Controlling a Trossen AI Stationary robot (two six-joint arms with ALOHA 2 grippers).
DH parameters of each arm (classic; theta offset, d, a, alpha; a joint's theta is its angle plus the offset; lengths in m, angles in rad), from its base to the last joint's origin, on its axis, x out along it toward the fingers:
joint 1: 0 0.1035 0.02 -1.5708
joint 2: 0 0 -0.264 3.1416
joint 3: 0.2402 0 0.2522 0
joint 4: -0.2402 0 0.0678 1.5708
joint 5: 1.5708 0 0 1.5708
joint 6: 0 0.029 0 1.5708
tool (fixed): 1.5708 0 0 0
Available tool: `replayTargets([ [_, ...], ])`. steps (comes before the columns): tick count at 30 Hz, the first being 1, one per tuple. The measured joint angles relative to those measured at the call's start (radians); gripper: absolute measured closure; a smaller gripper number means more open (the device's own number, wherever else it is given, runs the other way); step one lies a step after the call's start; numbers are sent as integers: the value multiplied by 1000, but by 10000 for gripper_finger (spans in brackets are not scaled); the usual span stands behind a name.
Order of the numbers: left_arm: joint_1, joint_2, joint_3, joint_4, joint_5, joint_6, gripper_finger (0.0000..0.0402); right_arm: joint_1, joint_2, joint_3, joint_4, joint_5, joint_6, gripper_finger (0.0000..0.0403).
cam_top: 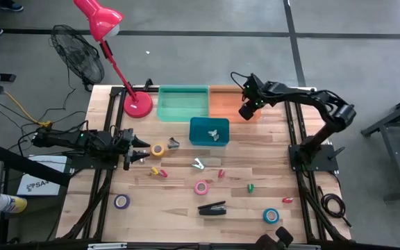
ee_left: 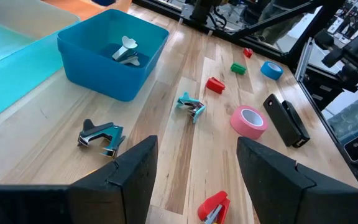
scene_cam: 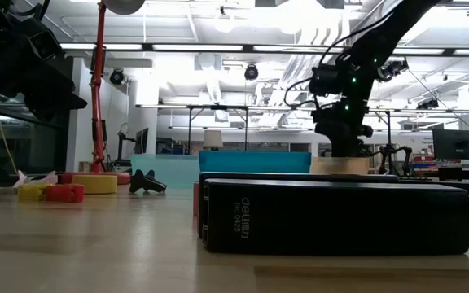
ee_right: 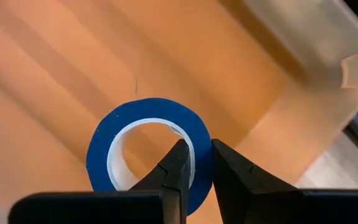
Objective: Pick and place Stapler, Stapler remover, tape
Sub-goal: Put the top blue tape into the orange bin
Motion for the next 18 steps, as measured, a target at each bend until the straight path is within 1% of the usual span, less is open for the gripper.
replayTargets([
  [7, 0, 0, 0, 0, 0, 0, 184, 0, 54, 0, -3, 0, -2, 341],
  [14, 0, 0, 0, 0, 0, 0, 184, 0, 59, 0, -5, -5, -2, 328],
  [18, 0, 0, 0, 0, 0, 0, 184, 0, 59, 0, -7, -19, -2, 310],
])
